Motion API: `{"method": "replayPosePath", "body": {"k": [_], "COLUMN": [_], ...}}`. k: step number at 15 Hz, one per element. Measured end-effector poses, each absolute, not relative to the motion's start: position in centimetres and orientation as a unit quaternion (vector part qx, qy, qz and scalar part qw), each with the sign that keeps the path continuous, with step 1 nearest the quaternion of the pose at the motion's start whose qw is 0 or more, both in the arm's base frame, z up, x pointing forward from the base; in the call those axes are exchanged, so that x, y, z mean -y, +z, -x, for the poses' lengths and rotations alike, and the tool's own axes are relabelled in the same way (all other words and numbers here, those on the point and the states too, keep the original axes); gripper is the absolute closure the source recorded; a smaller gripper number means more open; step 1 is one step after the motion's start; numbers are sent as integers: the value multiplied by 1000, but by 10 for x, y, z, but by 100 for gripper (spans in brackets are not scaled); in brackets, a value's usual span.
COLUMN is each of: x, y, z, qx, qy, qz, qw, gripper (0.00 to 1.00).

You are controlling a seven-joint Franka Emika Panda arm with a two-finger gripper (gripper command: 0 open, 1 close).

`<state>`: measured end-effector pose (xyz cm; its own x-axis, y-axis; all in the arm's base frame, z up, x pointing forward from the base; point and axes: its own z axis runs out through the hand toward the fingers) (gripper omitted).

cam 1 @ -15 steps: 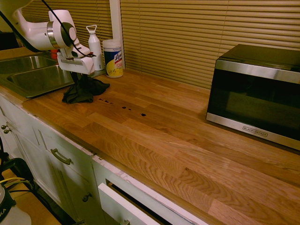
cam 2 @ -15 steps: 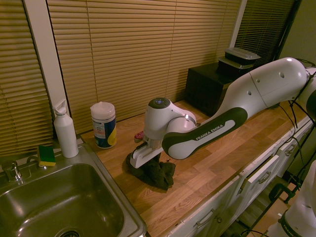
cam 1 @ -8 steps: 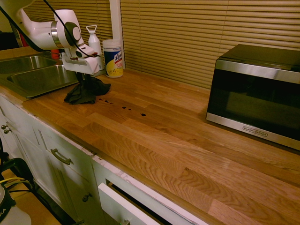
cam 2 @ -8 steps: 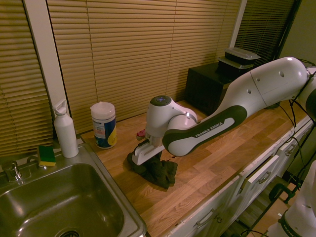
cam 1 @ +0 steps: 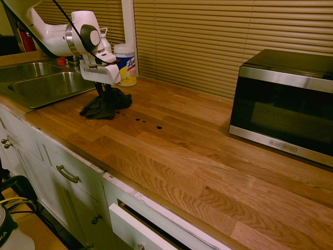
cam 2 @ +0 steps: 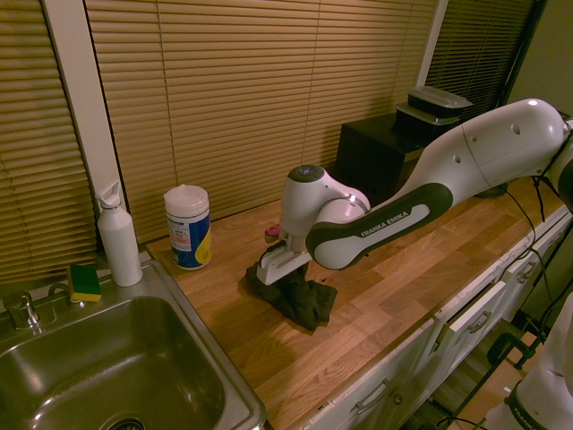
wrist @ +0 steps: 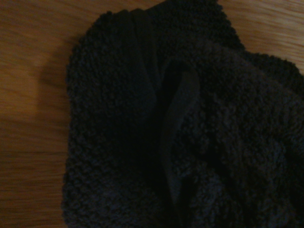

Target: Clear the spill

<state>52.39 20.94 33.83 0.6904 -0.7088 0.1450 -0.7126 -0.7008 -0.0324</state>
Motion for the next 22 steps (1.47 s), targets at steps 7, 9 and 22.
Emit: {"method": "replayPosePath", "body": {"k": [7, 9, 22], "x": [-107, -75, 116], "y": [342, 345, 349], "z": [-509, -506, -480], "qx": [428, 441, 522], "qy": [75, 76, 69], "qz": [-901, -894, -850], "qw": [14, 13, 0], "gripper": [100, 100, 100]}}
